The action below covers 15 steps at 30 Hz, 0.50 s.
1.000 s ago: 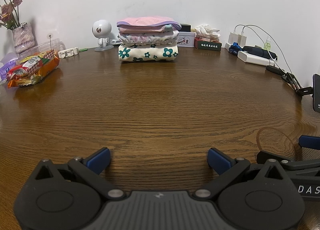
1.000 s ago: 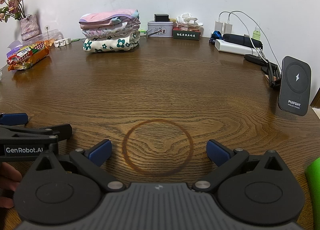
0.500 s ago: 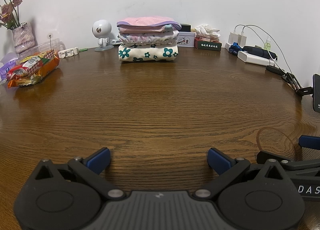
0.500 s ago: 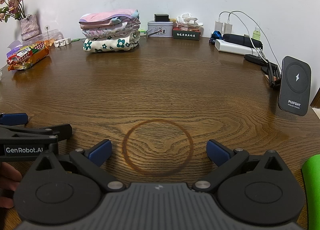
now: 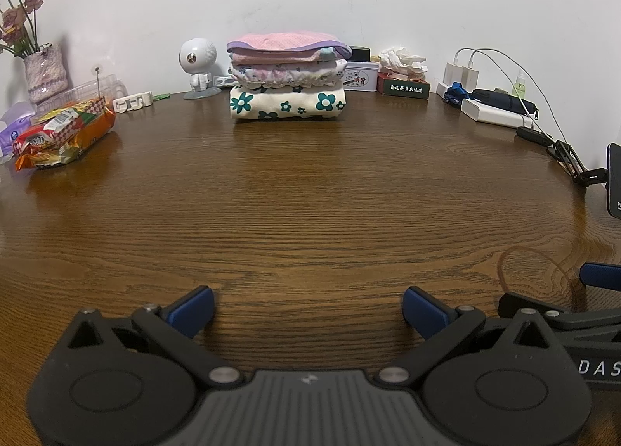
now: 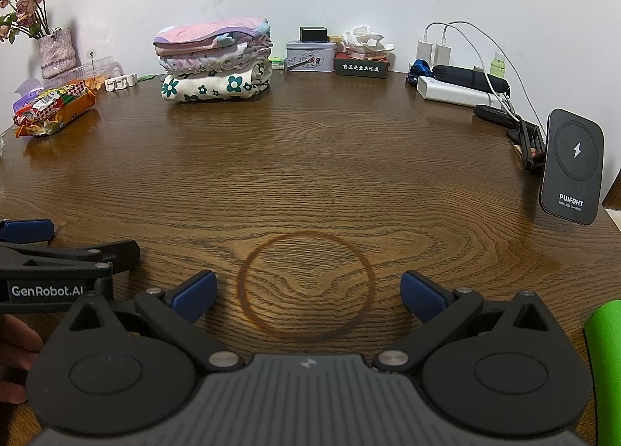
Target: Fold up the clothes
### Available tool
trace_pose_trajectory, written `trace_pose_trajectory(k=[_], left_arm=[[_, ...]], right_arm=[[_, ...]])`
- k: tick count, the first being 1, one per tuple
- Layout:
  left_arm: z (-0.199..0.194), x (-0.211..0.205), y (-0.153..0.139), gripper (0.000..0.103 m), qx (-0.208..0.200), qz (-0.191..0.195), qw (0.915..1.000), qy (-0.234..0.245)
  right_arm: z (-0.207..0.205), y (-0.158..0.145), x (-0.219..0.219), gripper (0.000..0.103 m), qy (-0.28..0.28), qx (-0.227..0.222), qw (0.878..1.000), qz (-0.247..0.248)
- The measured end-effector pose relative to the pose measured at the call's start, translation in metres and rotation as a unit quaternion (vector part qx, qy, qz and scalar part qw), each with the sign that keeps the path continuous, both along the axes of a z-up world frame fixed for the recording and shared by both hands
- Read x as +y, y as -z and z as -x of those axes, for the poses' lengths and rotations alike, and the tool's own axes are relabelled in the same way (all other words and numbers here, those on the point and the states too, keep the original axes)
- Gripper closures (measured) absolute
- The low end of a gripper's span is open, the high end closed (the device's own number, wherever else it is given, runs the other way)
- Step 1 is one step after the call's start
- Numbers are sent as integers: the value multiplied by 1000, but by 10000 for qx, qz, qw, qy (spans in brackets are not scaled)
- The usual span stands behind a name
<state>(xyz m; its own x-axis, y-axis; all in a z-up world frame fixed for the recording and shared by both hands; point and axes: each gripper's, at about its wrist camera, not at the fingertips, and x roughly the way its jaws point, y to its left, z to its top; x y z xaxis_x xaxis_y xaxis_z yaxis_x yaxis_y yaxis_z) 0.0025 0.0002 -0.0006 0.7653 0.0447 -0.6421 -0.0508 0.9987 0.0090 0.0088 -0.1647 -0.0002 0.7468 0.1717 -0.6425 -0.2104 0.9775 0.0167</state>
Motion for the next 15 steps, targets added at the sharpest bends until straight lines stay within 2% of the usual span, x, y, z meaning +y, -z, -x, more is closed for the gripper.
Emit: trace_pose_trajectory(k=[11, 15], left_arm=[[0, 0, 0, 0, 2, -8, 10000, -27], [-3, 4, 0, 0, 2, -5, 9996, -268]], right_arm=[[2, 0, 1, 0, 4, -1, 10000, 0], [-7, 2, 5, 0, 78, 4, 10000, 14]])
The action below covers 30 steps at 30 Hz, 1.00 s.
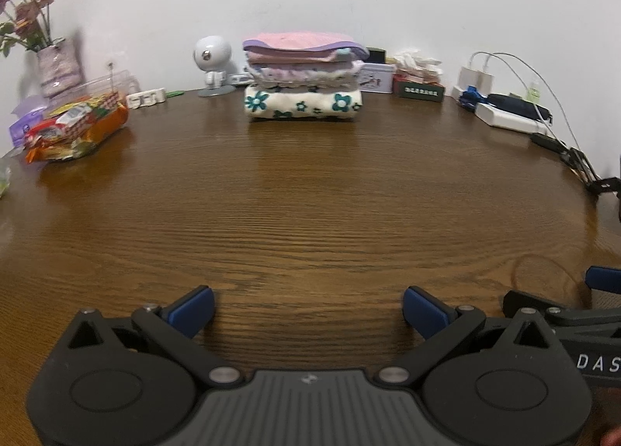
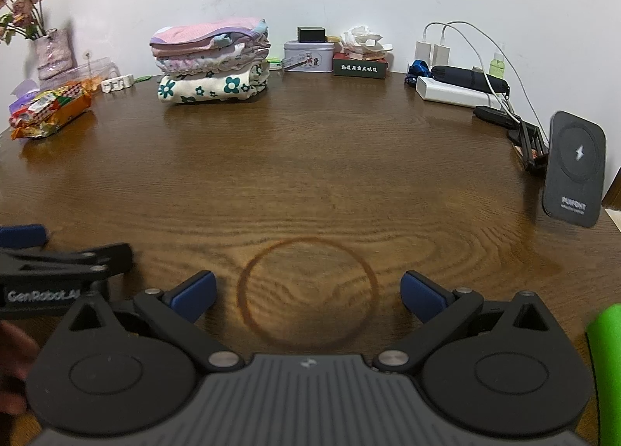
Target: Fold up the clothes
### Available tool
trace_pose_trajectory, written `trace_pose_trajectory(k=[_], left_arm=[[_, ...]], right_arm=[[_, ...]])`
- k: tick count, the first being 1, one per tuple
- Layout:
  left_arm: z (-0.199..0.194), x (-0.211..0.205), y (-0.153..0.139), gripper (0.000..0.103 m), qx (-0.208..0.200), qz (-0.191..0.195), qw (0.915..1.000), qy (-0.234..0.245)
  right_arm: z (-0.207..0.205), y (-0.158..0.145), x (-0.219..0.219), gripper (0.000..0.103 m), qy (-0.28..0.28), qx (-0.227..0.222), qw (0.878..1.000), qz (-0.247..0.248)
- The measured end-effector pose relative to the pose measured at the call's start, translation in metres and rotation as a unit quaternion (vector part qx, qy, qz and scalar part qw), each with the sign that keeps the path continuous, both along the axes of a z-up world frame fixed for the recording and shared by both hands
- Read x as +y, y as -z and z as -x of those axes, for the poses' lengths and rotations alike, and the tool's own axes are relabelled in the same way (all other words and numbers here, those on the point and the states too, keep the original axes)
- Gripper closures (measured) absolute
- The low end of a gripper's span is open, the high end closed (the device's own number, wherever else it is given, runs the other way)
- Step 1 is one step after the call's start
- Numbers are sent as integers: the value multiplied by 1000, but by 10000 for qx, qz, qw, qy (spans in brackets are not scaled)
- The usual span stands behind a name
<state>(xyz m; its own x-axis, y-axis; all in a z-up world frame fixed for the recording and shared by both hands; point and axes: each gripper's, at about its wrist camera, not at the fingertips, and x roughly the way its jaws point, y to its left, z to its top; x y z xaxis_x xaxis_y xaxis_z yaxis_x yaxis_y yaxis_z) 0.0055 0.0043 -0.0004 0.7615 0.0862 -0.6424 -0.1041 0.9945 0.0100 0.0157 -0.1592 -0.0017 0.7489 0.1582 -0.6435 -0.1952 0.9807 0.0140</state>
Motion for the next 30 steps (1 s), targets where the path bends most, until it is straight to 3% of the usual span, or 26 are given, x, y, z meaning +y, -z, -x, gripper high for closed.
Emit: trace_pose_trajectory(k=[7, 27, 30], left_arm=[[-8, 1, -1, 0, 2, -1, 9998, 223], [-7, 0, -1, 0, 16, -37, 9999, 143], [-13, 6, -11, 0, 167, 108, 9994, 285]], right_arm=[[-1, 1, 0, 0, 3, 1, 10000, 0], [-3, 0, 0, 0, -68, -3, 10000, 17], [-6, -7, -2, 0, -161, 117, 9998, -55]])
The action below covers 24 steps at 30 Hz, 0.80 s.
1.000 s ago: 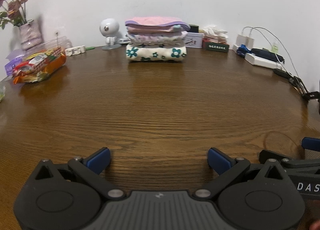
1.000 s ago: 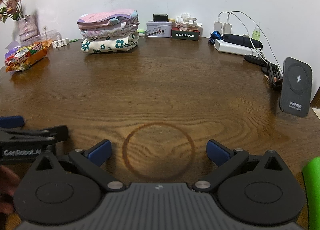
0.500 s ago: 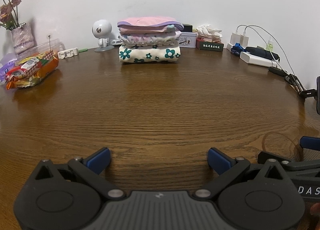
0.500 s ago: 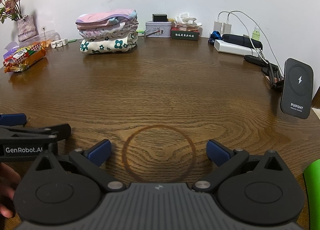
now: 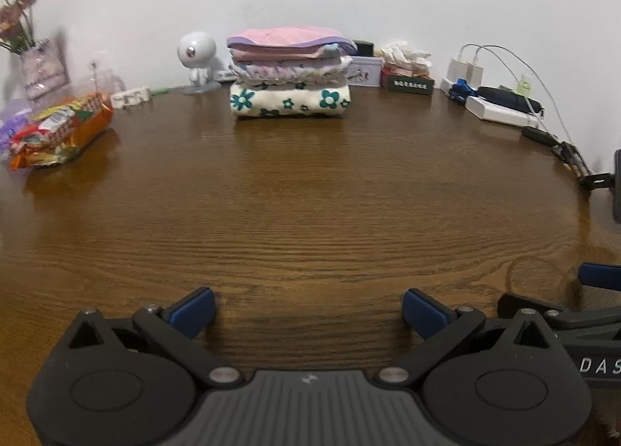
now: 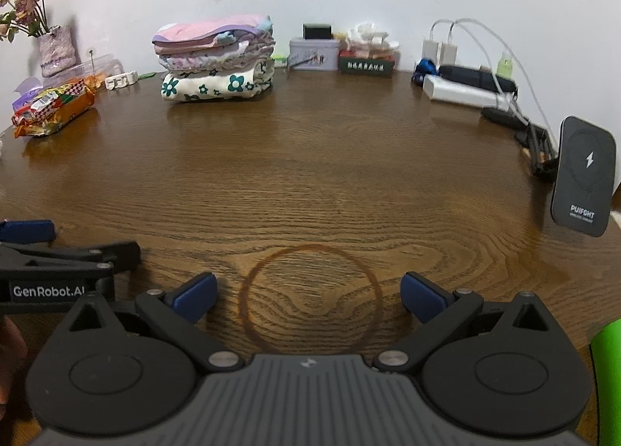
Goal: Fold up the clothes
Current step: 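Grasp the cream teal-flower garment from the clothes stack with both grippers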
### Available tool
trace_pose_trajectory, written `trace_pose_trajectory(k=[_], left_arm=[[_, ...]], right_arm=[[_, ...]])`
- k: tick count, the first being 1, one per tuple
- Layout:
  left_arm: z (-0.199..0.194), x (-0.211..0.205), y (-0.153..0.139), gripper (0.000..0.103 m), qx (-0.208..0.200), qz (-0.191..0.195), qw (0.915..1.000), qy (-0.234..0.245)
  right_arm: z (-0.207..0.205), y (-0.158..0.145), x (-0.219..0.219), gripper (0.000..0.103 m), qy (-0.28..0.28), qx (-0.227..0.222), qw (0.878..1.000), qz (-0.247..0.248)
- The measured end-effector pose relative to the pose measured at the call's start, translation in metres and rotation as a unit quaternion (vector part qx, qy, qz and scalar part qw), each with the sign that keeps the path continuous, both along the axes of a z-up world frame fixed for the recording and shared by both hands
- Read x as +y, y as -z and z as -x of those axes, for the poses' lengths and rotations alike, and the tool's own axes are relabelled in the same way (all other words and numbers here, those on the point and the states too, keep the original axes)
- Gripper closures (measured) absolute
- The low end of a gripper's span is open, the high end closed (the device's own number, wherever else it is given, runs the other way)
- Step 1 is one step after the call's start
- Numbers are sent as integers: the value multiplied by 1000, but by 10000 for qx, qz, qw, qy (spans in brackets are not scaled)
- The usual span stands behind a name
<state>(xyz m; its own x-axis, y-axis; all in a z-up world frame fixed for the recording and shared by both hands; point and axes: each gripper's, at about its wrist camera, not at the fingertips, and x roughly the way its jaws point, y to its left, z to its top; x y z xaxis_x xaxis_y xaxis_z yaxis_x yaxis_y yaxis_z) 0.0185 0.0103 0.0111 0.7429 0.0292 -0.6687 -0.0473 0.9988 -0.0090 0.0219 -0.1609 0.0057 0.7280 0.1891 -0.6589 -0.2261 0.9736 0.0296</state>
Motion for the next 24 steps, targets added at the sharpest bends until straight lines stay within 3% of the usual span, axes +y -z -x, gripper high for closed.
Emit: trace_pose_trajectory(k=[6, 7, 10, 12, 13, 17, 19, 20, 21, 22, 23, 24], left_arm=[[-43, 29, -46, 0, -736, 252, 9960, 444], [-60, 32, -50, 0, -774, 128, 9963, 344], [-121, 52, -51, 0, -686, 320, 9969, 207], [-161, 68, -47, 1, -680, 605, 9956, 223], [-178, 70, -43, 1, -684, 559, 9958, 245], [-233, 73, -25, 22, -560, 298, 9958, 662], [-257, 77, -14, 51, -302, 233, 9970, 672], [-270, 78, -8, 62, -174, 202, 9974, 677], [-276, 83, -6, 67, -187, 363, 9966, 716], [-282, 88, -4, 73, -201, 524, 9956, 754], [-286, 92, -5, 86, -267, 560, 9949, 792], [-289, 96, -9, 93, -330, 682, 9942, 764]], right_arm=[[-31, -54, 12, 0, -655, -418, 9969, -77], [-47, -60, 16, 0, -726, -539, 9958, -116], [-111, -58, 27, 2, -821, -681, 9938, -327], [-154, -50, 40, 19, -894, -514, 9939, -380], [-172, -45, 48, 23, -1039, -413, 9928, -426], [-231, -34, 83, 40, -1480, -269, 9867, -616], [-255, -30, 96, 42, -1561, -154, 9854, -661], [-268, -28, 102, 48, -1576, -73, 9852, -671], [-279, -25, 106, 63, -1609, 37, 9843, -728], [-291, -22, 110, 69, -1640, 146, 9832, -786], [-301, -19, 111, 73, -1592, 221, 9834, -844], [-311, -16, 112, 87, -1546, 297, 9834, -907]])
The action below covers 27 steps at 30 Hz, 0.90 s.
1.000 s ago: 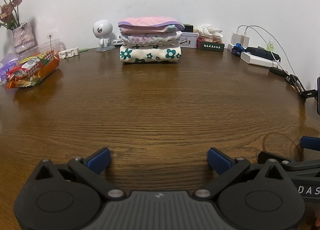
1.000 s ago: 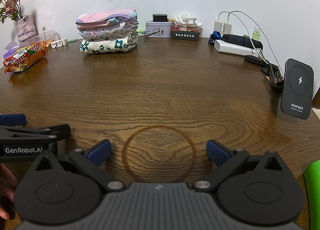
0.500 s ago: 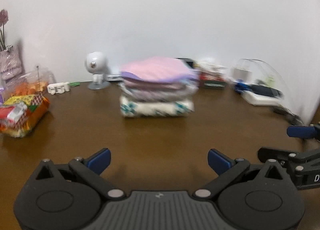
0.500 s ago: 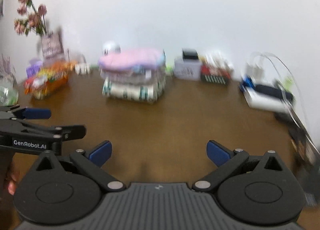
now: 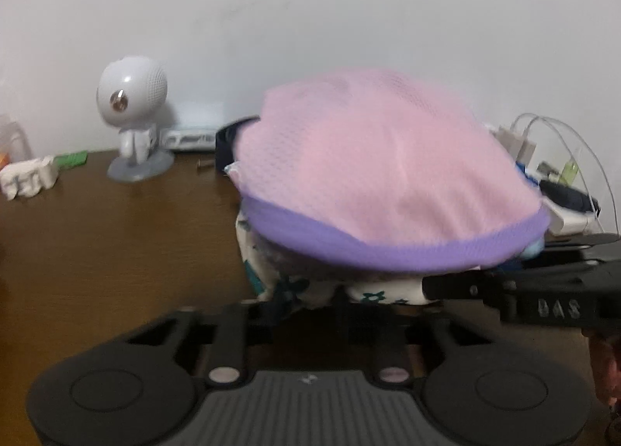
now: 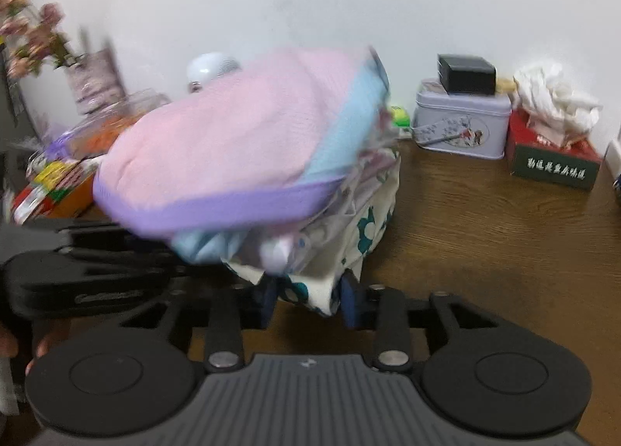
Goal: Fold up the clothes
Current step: 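Grasp the cream teal-flower garment from the clothes stack with both grippers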
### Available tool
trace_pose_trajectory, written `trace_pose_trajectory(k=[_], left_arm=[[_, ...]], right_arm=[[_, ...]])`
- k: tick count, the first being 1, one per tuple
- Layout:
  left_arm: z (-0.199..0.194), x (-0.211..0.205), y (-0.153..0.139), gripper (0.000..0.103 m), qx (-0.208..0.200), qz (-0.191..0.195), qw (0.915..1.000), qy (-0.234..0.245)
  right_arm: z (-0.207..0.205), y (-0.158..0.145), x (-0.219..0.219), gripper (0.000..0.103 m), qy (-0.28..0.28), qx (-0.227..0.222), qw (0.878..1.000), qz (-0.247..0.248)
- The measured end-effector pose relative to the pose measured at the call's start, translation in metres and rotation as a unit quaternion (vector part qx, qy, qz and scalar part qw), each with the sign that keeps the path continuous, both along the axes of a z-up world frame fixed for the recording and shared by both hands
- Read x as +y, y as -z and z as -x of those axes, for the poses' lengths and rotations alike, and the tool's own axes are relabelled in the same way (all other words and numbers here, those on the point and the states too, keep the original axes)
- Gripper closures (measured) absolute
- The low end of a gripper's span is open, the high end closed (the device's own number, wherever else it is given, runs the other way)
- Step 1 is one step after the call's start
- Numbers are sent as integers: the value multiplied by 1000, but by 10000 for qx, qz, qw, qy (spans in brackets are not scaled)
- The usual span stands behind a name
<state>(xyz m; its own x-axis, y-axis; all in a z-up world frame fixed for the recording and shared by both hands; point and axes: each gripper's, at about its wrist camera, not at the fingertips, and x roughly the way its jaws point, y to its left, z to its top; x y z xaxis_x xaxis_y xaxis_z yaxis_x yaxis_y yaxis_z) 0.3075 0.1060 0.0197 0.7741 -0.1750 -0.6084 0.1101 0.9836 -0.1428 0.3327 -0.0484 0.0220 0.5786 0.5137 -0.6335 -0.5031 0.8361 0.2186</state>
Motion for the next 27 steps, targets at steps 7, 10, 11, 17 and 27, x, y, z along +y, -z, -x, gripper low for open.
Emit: trace_pose_trajectory(k=[7, 10, 11, 17, 27], left_arm=[[48, 8, -106, 103, -1335, 804, 9876, 200], [101, -11, -165, 103, -1925, 672, 9771, 613], [119, -16, -176, 103, -2008, 590, 9757, 650], [239, -41, -203, 87, -2288, 386, 9697, 769], [365, -51, -140, 31, -2035, -416, 9756, -708]], right_arm=[[12, -85, -31, 96, -234, -42, 9892, -1449], [43, -132, -44, 97, -479, -102, 9831, -1764], [61, -145, -47, 97, -558, -261, 9819, -1789], [178, -205, -78, 97, -941, -896, 9669, -2196], [234, -142, -66, 57, 104, -344, 9977, -570]])
